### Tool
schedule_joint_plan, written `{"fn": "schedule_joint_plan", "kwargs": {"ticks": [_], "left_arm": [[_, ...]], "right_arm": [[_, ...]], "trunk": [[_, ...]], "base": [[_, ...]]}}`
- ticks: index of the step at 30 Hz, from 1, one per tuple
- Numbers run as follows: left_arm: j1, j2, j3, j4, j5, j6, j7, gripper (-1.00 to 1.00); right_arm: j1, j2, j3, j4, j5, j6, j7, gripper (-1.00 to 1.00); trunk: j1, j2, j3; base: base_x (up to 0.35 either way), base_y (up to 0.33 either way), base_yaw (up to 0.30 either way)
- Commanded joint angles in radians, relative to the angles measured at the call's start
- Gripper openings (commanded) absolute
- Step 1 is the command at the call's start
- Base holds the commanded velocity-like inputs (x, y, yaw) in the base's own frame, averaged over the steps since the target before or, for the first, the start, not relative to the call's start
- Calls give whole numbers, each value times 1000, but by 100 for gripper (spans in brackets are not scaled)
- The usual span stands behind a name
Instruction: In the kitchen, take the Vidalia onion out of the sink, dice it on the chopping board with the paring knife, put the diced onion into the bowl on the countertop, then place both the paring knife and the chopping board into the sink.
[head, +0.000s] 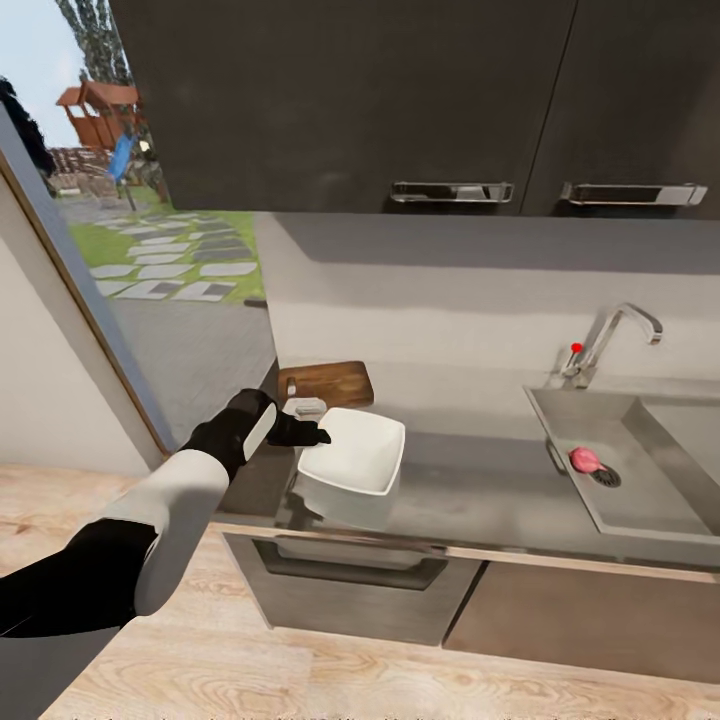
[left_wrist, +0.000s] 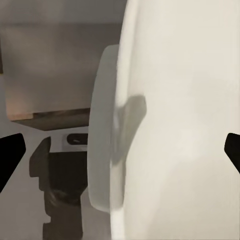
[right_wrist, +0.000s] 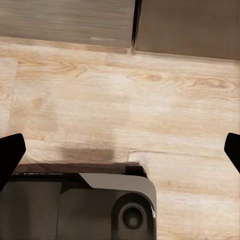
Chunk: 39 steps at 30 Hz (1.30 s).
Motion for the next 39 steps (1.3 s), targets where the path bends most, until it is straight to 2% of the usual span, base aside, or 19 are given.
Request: {"fn": "schedule_joint_plan", "kwargs": {"ticks": [1, 39], "left_arm": [[-1, 1, -6, 0, 8, 4, 2, 100], [-1, 1, -6, -1, 8, 4, 2, 100]], "right_arm": [[0, 0, 0, -1, 1, -2, -1, 100], [0, 0, 0, -1, 1, -2, -1, 100]], "trunk": [[1, -2, -3], [1, -2, -45]], "base": [[0, 0, 0], [0, 0, 0]]}}
